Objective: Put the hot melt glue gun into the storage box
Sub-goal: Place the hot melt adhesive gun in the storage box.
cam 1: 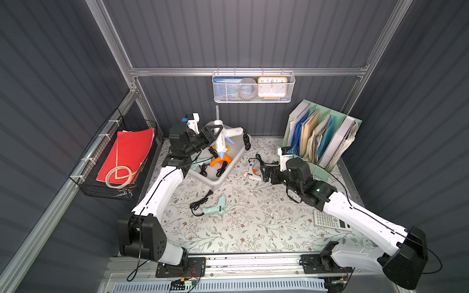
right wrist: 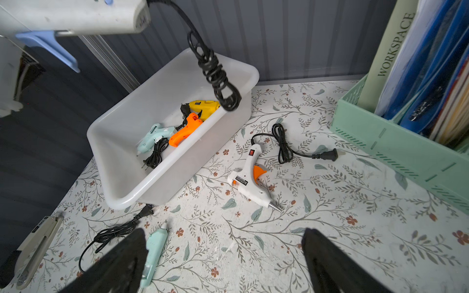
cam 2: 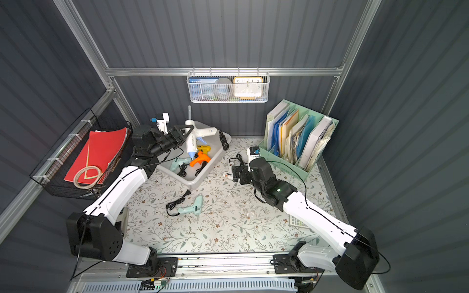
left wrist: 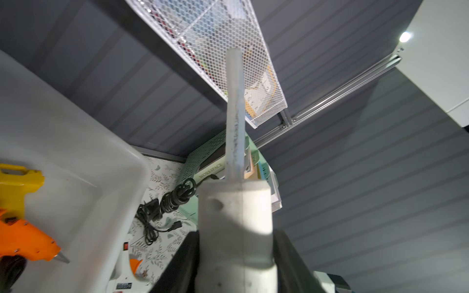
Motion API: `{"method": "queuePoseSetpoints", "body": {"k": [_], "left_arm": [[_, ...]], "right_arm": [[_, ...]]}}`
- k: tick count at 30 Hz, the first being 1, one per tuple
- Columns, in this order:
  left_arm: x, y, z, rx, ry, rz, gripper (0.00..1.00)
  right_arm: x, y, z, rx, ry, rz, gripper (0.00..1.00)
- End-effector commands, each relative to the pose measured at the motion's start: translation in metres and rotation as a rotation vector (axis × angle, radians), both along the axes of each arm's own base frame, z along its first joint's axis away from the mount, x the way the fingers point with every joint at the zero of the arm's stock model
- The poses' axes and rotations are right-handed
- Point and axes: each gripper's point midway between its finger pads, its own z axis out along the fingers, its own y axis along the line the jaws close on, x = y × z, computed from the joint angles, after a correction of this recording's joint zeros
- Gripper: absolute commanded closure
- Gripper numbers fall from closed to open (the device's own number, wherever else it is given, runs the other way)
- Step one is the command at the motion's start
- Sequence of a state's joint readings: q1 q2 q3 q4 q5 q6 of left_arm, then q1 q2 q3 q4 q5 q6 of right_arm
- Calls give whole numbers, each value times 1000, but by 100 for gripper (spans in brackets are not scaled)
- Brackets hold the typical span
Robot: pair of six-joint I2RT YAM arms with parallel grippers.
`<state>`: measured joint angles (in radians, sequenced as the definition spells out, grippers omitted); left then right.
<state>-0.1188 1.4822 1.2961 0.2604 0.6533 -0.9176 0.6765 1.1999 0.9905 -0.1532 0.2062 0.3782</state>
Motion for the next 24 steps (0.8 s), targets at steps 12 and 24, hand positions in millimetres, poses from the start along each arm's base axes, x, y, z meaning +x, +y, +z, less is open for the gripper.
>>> {"method": "queuePoseSetpoints", "body": {"k": [12,24], "left_arm": [[16,33,45,-44,-168,164,100],[39,78,11,-17,-128,412,100]], "right_arm": [[-1,-2,-7,12,-1,-10,1],[-8,-8,-4,19,-2,-11,1]]}}
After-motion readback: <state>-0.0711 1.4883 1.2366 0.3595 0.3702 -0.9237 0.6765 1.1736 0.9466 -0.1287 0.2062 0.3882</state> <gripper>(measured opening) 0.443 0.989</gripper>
